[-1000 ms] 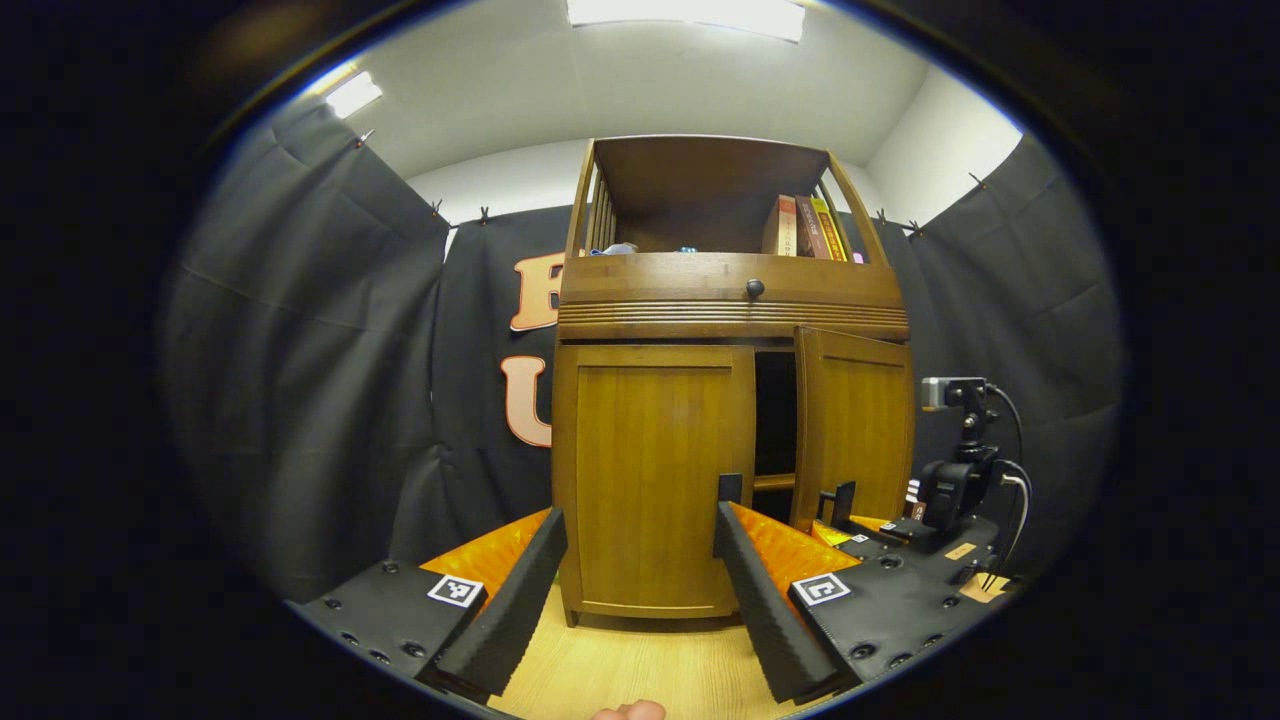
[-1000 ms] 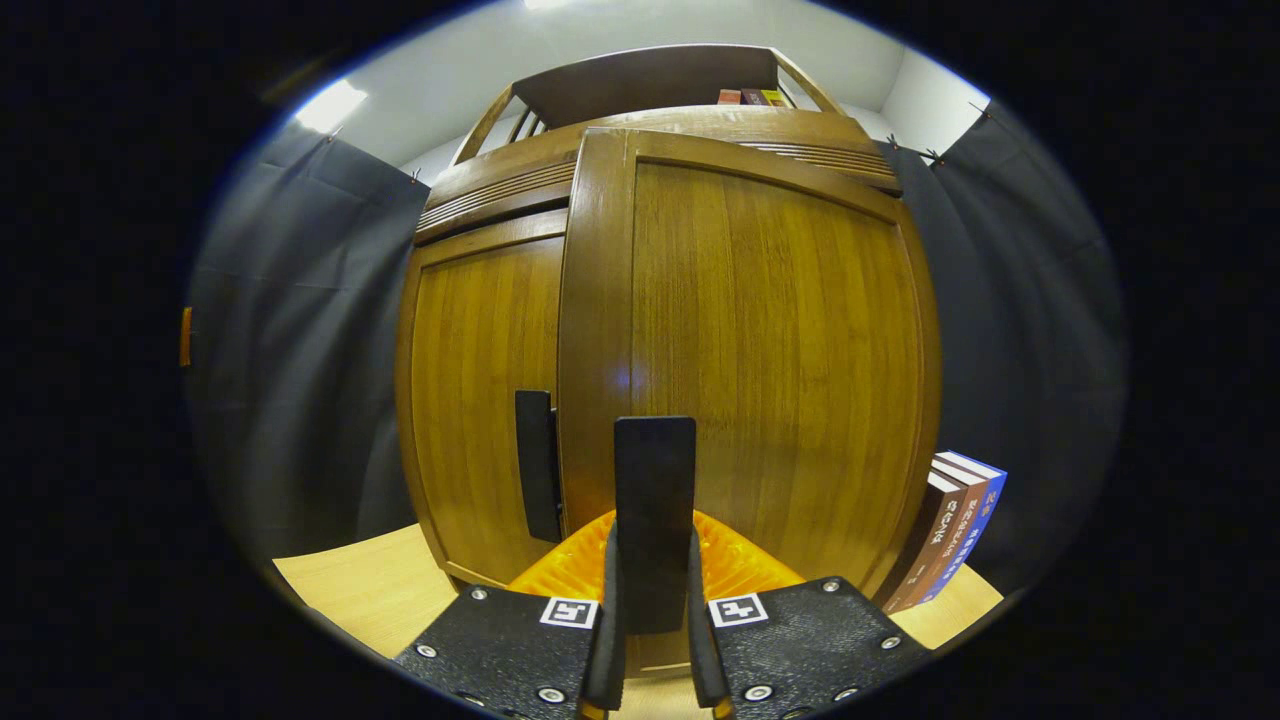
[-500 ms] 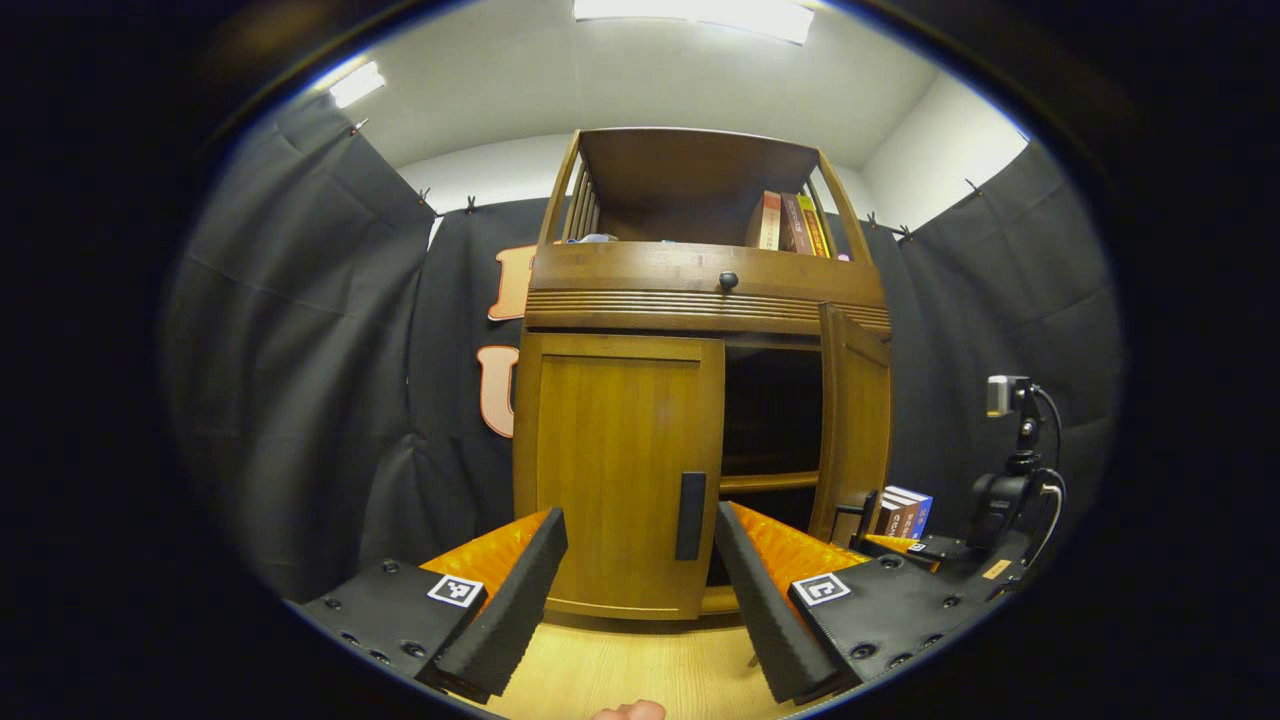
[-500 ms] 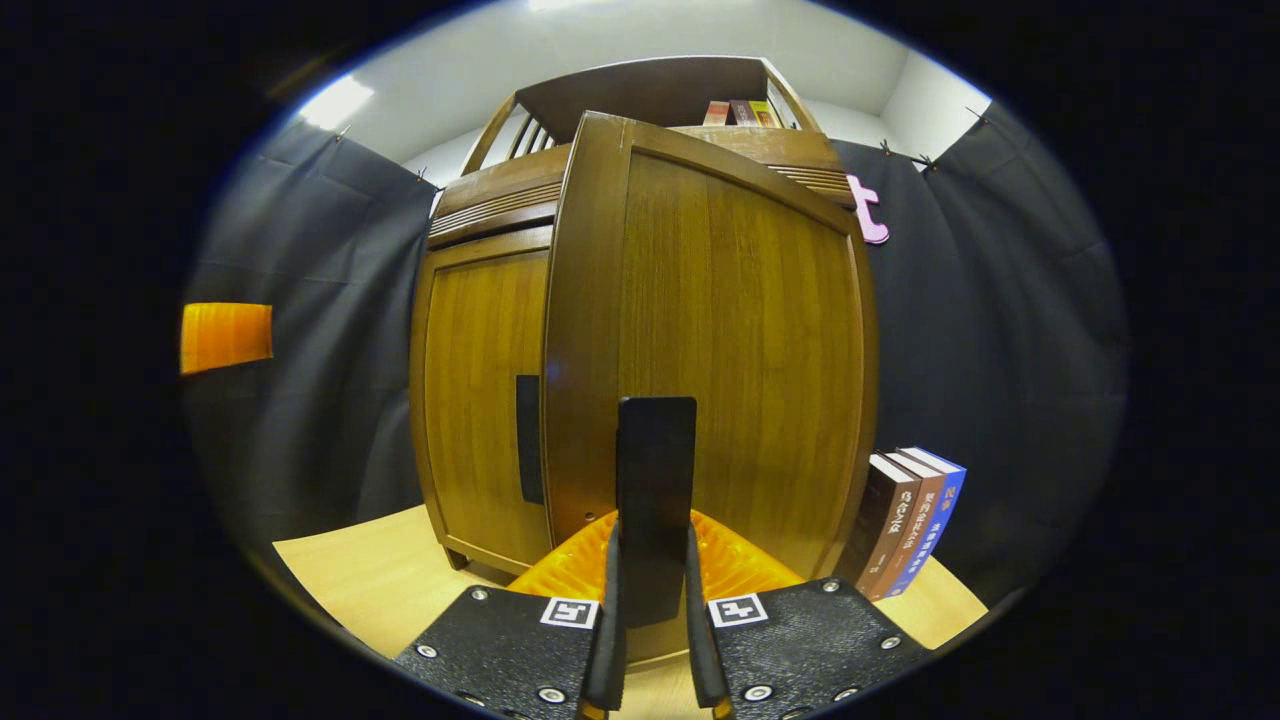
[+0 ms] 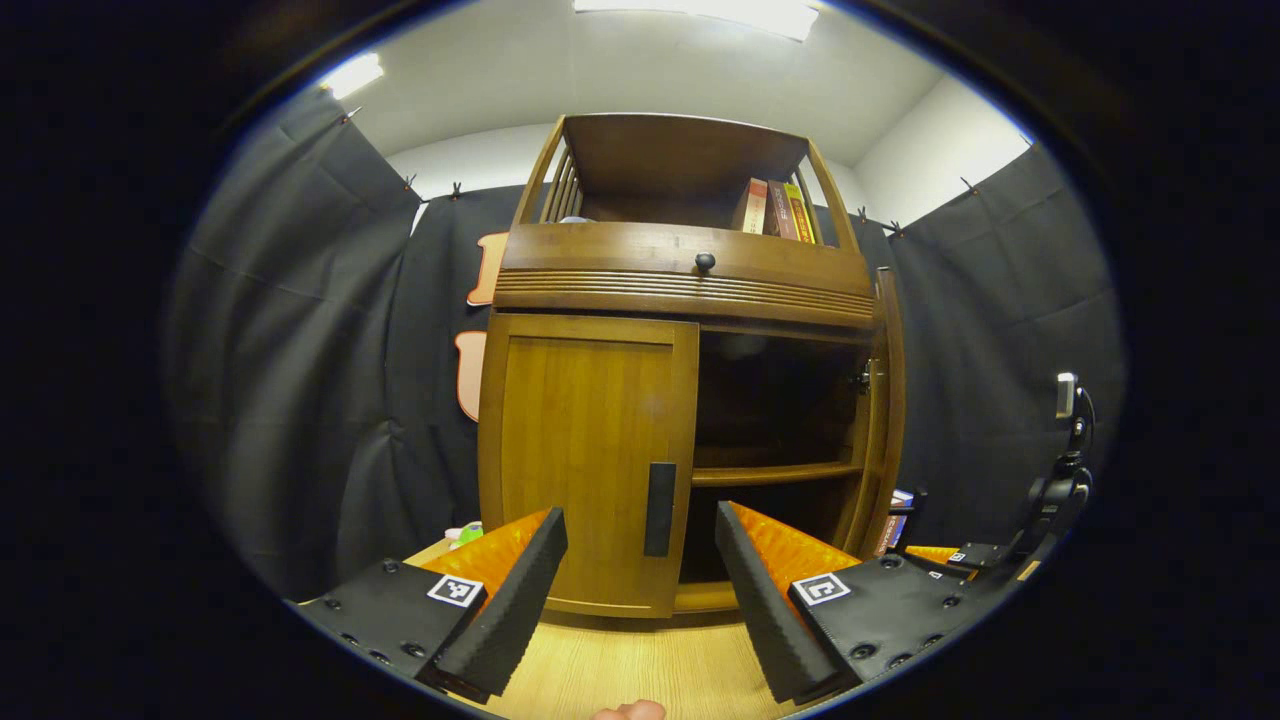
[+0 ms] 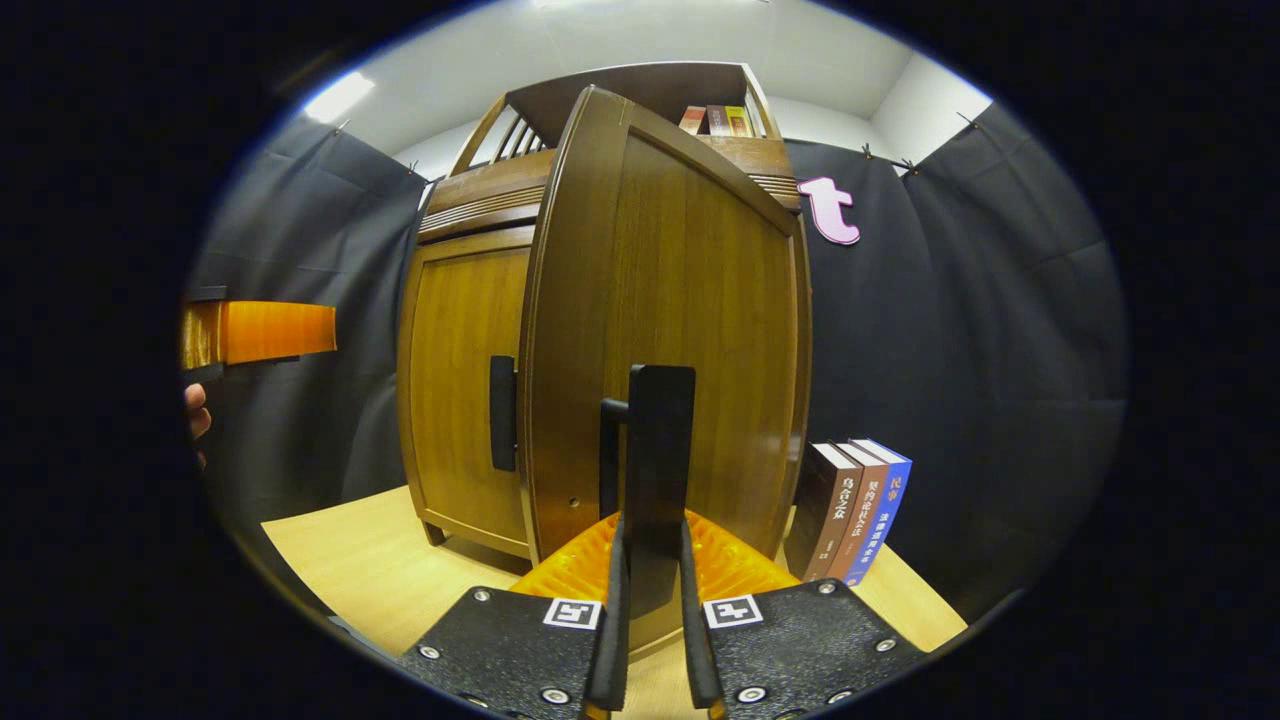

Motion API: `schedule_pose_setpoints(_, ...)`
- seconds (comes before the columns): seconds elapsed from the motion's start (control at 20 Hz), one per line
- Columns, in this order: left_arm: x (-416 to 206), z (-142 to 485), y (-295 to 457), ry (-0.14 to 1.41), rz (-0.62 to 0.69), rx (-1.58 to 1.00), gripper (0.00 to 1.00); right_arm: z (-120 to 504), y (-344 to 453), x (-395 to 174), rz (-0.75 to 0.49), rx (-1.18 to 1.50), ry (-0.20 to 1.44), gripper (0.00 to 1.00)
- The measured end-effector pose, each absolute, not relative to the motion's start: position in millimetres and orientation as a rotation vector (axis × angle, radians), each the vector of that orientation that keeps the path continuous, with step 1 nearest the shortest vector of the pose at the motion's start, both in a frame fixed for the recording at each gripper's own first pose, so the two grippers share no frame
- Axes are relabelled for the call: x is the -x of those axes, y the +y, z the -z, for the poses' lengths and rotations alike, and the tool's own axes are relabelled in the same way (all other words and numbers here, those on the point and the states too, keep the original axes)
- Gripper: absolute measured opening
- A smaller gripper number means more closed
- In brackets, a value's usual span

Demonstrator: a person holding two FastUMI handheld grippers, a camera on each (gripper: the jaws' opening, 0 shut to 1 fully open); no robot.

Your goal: Open the right door of the double-door shoe cabinet with the right hand, and open the left door with the left hand.

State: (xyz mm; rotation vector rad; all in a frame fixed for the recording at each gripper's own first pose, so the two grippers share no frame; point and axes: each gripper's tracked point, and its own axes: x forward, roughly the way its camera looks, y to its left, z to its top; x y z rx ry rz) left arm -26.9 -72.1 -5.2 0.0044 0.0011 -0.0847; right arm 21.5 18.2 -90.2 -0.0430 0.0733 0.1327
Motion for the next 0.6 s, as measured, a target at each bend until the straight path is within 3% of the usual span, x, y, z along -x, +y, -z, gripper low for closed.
schedule_pose_setpoints(0.15, 23.3, 6.1, -77.6, -0.002, 0.09, -0.001, 0.94, 96.1, 1.2, -11.5, -0.112, 0.032, 0.089, 0.23)
schedule_pose_setpoints(0.2, 22.9, 6.8, -79.1, -0.002, 0.089, 0.0, 0.94, 97.3, -4.3, -12.2, -0.101, 0.02, 0.091, 0.14)
schedule_pose_setpoints(0.25, 21.9, 7.9, -80.5, 0.0, 0.091, 0.0, 0.95, 96.5, -10.6, -9.0, -0.096, 0.007, 0.083, 0.22)
schedule_pose_setpoints(0.4, 19.0, 9.5, -86.1, 0.004, 0.097, -0.001, 0.94, 96.7, -27.7, -0.6, -0.069, 0.014, 0.086, 0.2)
schedule_pose_setpoints(0.45, 18.7, 8.6, -88.1, 0.002, 0.1, -0.001, 0.94, 97.8, -35.8, 3.9, -0.053, 0.017, 0.086, 0.11)
schedule_pose_setpoints(0.5, 19.3, 8.3, -90.1, -0.001, 0.102, -0.002, 0.94, 99.4, -44.3, 6.8, -0.035, 0.016, 0.085, 0.27)
schedule_pose_setpoints(0.55, 19.7, 7.8, -91.5, -0.002, 0.105, -0.003, 0.94, 99.2, -53.3, 8.4, -0.013, 0.014, 0.086, 0.17)
schedule_pose_setpoints(0.6, 19.0, 8.2, -93.9, -0.003, 0.108, -0.004, 0.94, 99.3, -63.7, 9.3, 0.011, 0.017, 0.084, 0.16)
